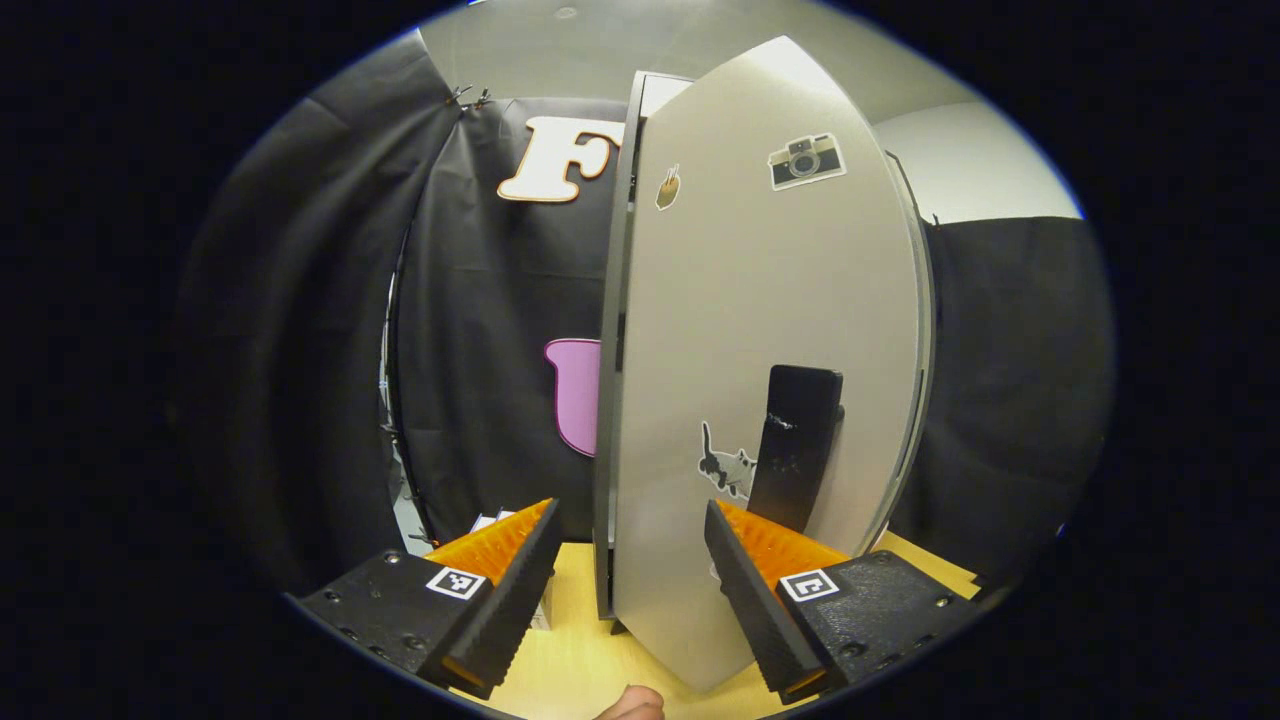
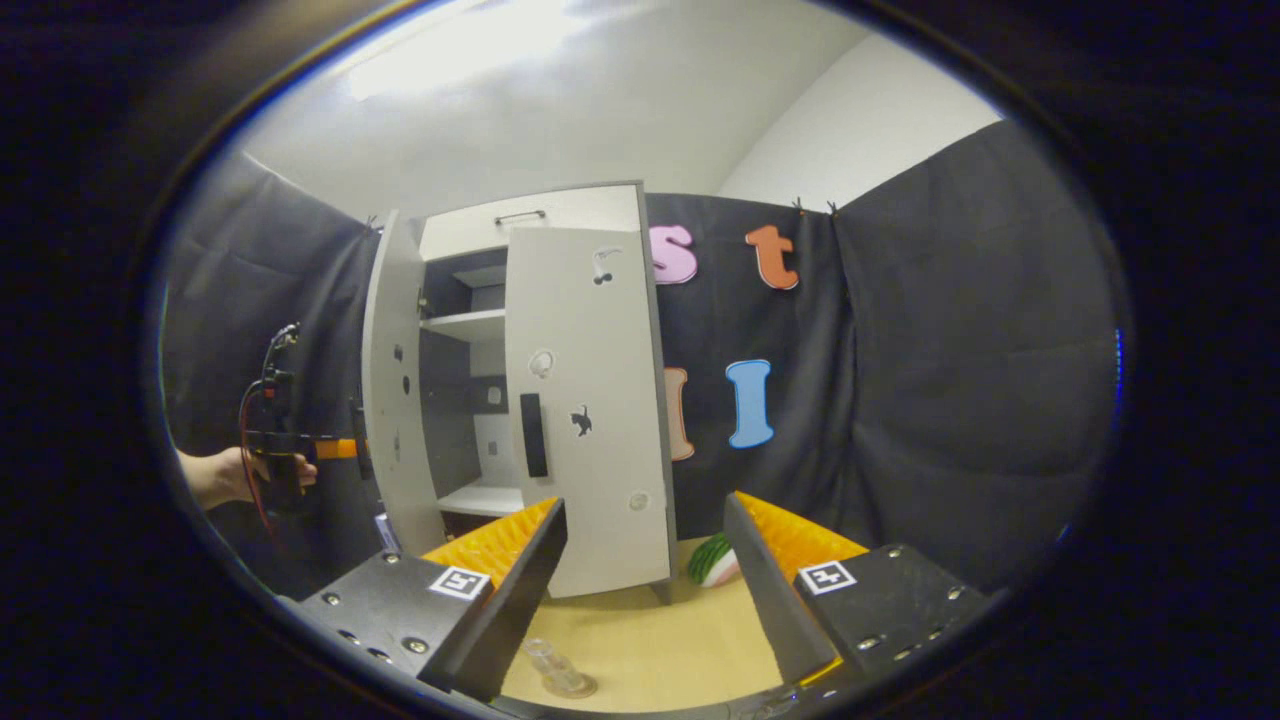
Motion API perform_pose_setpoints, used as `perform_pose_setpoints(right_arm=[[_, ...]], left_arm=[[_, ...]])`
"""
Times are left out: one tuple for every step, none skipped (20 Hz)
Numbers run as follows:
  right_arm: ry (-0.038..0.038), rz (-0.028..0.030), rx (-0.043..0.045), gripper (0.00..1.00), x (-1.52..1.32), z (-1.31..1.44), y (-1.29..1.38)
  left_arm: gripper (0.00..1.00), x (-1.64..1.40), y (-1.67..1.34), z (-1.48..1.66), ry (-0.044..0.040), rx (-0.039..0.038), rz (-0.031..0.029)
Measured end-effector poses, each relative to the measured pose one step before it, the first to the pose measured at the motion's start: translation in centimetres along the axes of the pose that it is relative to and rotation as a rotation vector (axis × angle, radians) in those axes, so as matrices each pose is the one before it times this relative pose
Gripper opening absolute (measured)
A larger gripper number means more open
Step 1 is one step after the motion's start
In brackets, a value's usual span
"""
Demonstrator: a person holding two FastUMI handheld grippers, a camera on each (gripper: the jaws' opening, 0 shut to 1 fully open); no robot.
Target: Grasp the bottle in the cabinet with the left hand and place it on the coaster, then close the right door with the right hand and the left door with the left hand.
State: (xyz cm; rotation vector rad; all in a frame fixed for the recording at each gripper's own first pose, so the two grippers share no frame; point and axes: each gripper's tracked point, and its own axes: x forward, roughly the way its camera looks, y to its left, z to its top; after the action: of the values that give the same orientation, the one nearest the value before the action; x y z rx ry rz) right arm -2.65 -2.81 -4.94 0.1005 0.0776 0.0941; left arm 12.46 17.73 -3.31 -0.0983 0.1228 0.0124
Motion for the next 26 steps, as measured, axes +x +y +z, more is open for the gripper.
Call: perform_pose_setpoints(right_arm=[[-0.01051, -0.00392, 0.0031, 0.96, -0.053, 0.293, -0.243], [-0.00335, 0.00089, 0.00497, 0.94, -0.013, 0.032, -0.216], [0.00032, 0.0062, -0.00012, 0.96, 0.031, 0.037, 0.072], [0.00219, -0.00069, -0.00667, 0.97, 0.135, 0.042, -0.122], [-0.0032, -0.00482, -0.00982, 0.97, -0.037, 0.181, -0.284], [-0.00192, 0.00063, -0.00829, 0.97, -0.038, 0.127, -0.232], [-0.00239, 0.00486, -0.00627, 0.97, -0.009, 0.068, -0.097], [-0.00544, 0.00096, -0.00397, 0.99, -0.026, 0.089, -0.092], [-0.00432, -0.00009, -0.00056, 0.94, 0.107, 0.145, -0.122], [-0.00159, -0.00088, 0.00379, 0.97, 0.108, -0.072, -0.245], [-0.00397, 0.00437, 0.00472, 0.97, 0.165, 0.044, -0.015], [-0.00342, 0.00691, 0.00419, 0.97, 0.33, 0.025, 0.158], [-0.0027, 0.00841, -0.00032, 0.97, 0.332, -0.047, 0.132], [-0.00205, 0.00383, -0.00496, 0.97, 0.501, -0.048, -0.066], [-0.00129, 0.00419, -0.00804, 0.99, 0.468, -0.042, -0.112], [0.00087, 0.00223, -0.0093, 0.99, 0.564, -0.181, -0.157], [0.00143, 0.00159, -0.00951, 0.99, 0.438, -0.145, -0.125], [0.00355, 0.00169, -0.00862, 0.97, 0.456, -0.208, -0.158], [0.00033, 0.00183, -0.00742, 0.97, 0.429, -0.108, -0.125], [-0.00284, 0.00378, -0.00756, 0.97, 0.69, 0.106, -0.141], [-0.00546, 0.00714, -0.00487, 0.97, 0.421, 0.12, 0.007], [-0.00616, 0.00848, -0.00031, 0.94, 0.381, 0.105, 0.054], [-0.00425, 0.00678, 0.00525, 0.97, 0.376, 0.179, 0.069], [-0.00177, 0.00497, 0.00718, 0.97, 0.197, 0.034, -0.005], [-0.00358, 0.00651, 0.0081, 0.97, 0.094, 0.185, 0.12], [-0.0017, 0.00728, 0.00557, 0.97, 0.17, 0.093, 0.203]], left_arm=[[0.92, 0.218, -0.186, 0.161, -0.00389, 0.01034, 0.00019], [0.92, 0.254, -0.25, 0.357, -0.00767, 0.01224, 0.0], [0.92, 0.14, -0.312, 0.615, -0.02245, -0.00238, 0.00059], [0.92, 0.25, -0.331, 0.658, -0.02293, -0.00109, -0.0028], [0.92, 0.049, -0.178, 0.165, -0.00294, 0.00222, 0.0008], [0.91, 0.102, -0.127, -0.027, 0.00599, -0.00015, 0.00023], [0.92, -0.024, -0.382, 0.068, -0.00096, -0.00428, -0.00048], [0.91, 0.144, -0.069, 0.071, -0.00086, -0.00335, 0.0009], [0.92, 0.022, -0.126, -0.074, 0.00084, -0.00097, 0.00363], [0.92, 0.102, -0.179, 0.088, -0.00147, 0.00598, 0.0044], [0.92, 0.083, -0.288, 0.018, -0.00253, 0.01272, 0.00074], [0.92, 0.145, -0.287, 0.103, -0.00563, 0.01663, -0.00143], [0.92, 0.128, -0.302, 0.021, -0.00531, 0.01018, -0.00055], [0.92, 0.171, -0.297, -0.012, -0.00258, 0.00655, -0.0012], [0.92, 0.255, -0.288, 0.013, -0.00249, -0.00188, -0.00179], [0.91, 0.234, -0.359, -0.037, 0.00185, -0.00345, -0.0025], [0.92, 0.207, -0.261, 0.015, -0.0003, 0.00029, -0.00125], [0.92, 0.314, -0.286, 0.059, 0.00081, 0.00202, -0.004], [0.93, 0.15, -0.406, -0.005, -0.00011, -0.00093, -0.00412], [0.93, 0.279, -0.353, 0.2, -0.00778, -0.00377, -0.00173], [0.94, 0.271, -0.339, 0.114, -0.00764, -0.00382, -0.00369], [0.93, 0.334, -0.259, 0.095, -0.00577, -0.00129, 0.00347], [0.94, 0.14, -0.357, 0.086, 0.00199, 0.00035, 0.00468], [0.94, 0.052, -0.262, 0.047, 0.00323, -0.00033, 0.00547], [0.94, -0.034, -0.248, -0.058, 0.00329, 0.00012, 0.0044], [0.94, -0.13, -0.369, 0.062, -0.00078, -0.00043, 0.00016]])
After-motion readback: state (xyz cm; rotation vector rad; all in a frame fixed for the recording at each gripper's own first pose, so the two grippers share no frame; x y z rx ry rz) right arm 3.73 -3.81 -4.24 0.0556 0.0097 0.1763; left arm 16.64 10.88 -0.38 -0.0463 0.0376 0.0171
